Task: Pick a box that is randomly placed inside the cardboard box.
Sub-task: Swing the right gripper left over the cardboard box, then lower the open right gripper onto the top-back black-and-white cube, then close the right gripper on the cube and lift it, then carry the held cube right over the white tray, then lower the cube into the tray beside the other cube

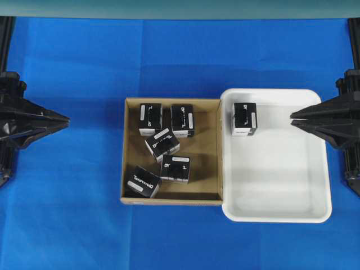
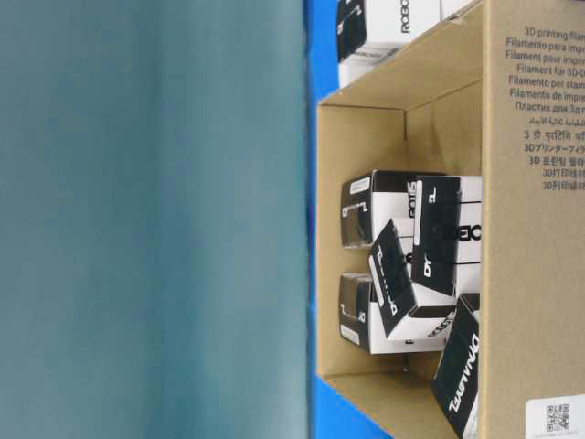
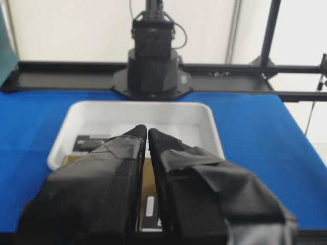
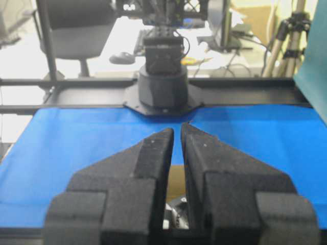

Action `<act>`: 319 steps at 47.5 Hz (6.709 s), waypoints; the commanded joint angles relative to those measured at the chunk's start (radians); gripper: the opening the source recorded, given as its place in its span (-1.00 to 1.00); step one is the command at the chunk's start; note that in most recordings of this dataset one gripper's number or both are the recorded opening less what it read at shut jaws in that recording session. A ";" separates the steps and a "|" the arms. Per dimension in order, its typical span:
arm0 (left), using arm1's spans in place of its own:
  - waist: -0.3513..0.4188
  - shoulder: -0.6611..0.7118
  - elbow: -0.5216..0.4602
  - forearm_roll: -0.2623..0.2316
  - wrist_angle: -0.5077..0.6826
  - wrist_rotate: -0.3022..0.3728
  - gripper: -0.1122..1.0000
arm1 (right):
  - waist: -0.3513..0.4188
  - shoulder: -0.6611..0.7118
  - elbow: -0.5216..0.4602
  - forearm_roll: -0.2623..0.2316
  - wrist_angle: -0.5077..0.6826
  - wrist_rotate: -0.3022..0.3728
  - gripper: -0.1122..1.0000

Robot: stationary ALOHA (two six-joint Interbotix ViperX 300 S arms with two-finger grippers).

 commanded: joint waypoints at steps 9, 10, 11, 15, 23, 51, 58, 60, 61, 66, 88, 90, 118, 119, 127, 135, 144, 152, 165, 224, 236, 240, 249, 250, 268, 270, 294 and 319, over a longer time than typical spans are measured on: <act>0.002 0.015 -0.078 0.014 0.169 -0.063 -0.88 | -0.089 0.143 -0.202 0.210 0.307 0.078 -0.82; 0.002 0.015 -0.083 0.014 0.186 -0.064 -0.90 | -0.094 0.163 -0.227 0.222 0.350 0.087 -0.84; 0.002 0.015 -0.087 0.014 0.202 -0.064 -0.92 | -0.095 0.186 -0.253 0.235 0.391 0.097 -0.84; 0.000 0.012 -0.110 0.014 0.273 -0.069 -0.92 | -0.098 0.291 -0.371 0.273 0.535 0.161 -0.85; -0.006 0.005 -0.133 0.014 0.382 -0.089 -0.92 | -0.098 0.511 -0.583 0.314 0.710 0.348 -0.85; -0.018 -0.176 -0.176 0.015 0.792 -0.123 -0.92 | -0.176 1.213 -1.266 0.272 1.034 0.739 -0.84; -0.029 -0.202 -0.186 0.015 0.848 -0.121 -0.92 | -0.175 1.292 -1.342 0.150 1.121 0.925 -0.84; -0.034 -0.206 -0.187 0.015 0.857 -0.121 -0.92 | -0.172 1.304 -1.351 0.112 1.140 0.980 -0.84; -0.037 -0.206 -0.187 0.015 0.861 -0.121 -0.92 | -0.169 1.310 -1.356 0.095 1.150 1.006 -0.84; -0.051 -0.204 -0.186 0.014 0.865 -0.120 -0.92 | -0.160 1.325 -1.365 0.014 1.200 1.123 -0.84; -0.055 -0.212 -0.181 0.015 0.865 -0.103 -0.92 | -0.109 1.381 -1.351 0.006 1.210 1.220 -0.59; -0.054 -0.212 -0.181 0.015 0.865 -0.097 -0.92 | -0.107 1.387 -1.348 0.006 1.209 1.223 -0.52; -0.067 -0.241 -0.176 0.015 0.867 -0.091 -0.92 | -0.129 1.425 -1.344 -0.118 1.262 1.368 0.97; -0.066 -0.241 -0.176 0.015 0.865 -0.091 -0.92 | -0.129 1.428 -1.344 -0.118 1.262 1.368 0.97; -0.066 -0.241 -0.172 0.014 0.867 -0.086 -0.92 | -0.127 1.459 -1.355 -0.118 1.249 1.396 0.97; -0.066 -0.238 -0.169 0.015 0.865 -0.084 -0.92 | -0.124 1.489 -1.356 -0.127 1.236 1.443 0.97; -0.067 -0.236 -0.167 0.015 0.865 -0.084 -0.92 | -0.123 1.520 -1.356 -0.147 1.236 1.488 0.97; -0.067 -0.236 -0.166 0.015 0.865 -0.084 -0.92 | -0.118 1.539 -1.356 -0.147 1.236 1.523 0.97; -0.066 -0.239 -0.164 0.015 0.865 -0.081 -0.92 | -0.114 1.532 -1.368 -0.147 1.232 1.543 0.86; -0.066 -0.236 -0.143 0.015 0.865 -0.091 -0.92 | -0.055 1.019 -1.344 -0.242 1.819 1.301 0.28; -0.066 -0.242 -0.144 0.015 0.865 -0.100 -0.92 | -0.032 0.873 -1.097 -0.241 1.804 1.408 0.28; -0.066 -0.242 -0.144 0.015 0.865 -0.100 -0.92 | -0.029 0.811 -0.992 -0.241 1.744 1.460 0.28; -0.066 -0.241 -0.143 0.015 0.867 -0.098 -0.92 | -0.031 0.692 -0.756 -0.241 1.516 1.560 0.28; -0.066 -0.241 -0.143 0.015 0.867 -0.098 -0.92 | -0.031 0.681 -0.735 -0.241 1.496 1.571 0.28; -0.066 -0.242 -0.144 0.015 0.865 -0.106 -0.92 | -0.101 0.647 -0.431 -0.244 1.330 1.643 0.26; -0.066 -0.242 -0.143 0.015 0.865 -0.106 -0.92 | -0.118 0.652 -0.420 -0.245 1.321 1.638 0.26; -0.066 -0.244 -0.144 0.015 0.867 -0.107 -0.92 | -0.225 0.781 -0.370 -0.262 1.098 1.634 0.26; -0.061 -0.236 -0.141 0.015 0.865 -0.104 -0.92 | -0.253 0.805 -0.353 -0.264 1.049 1.632 0.69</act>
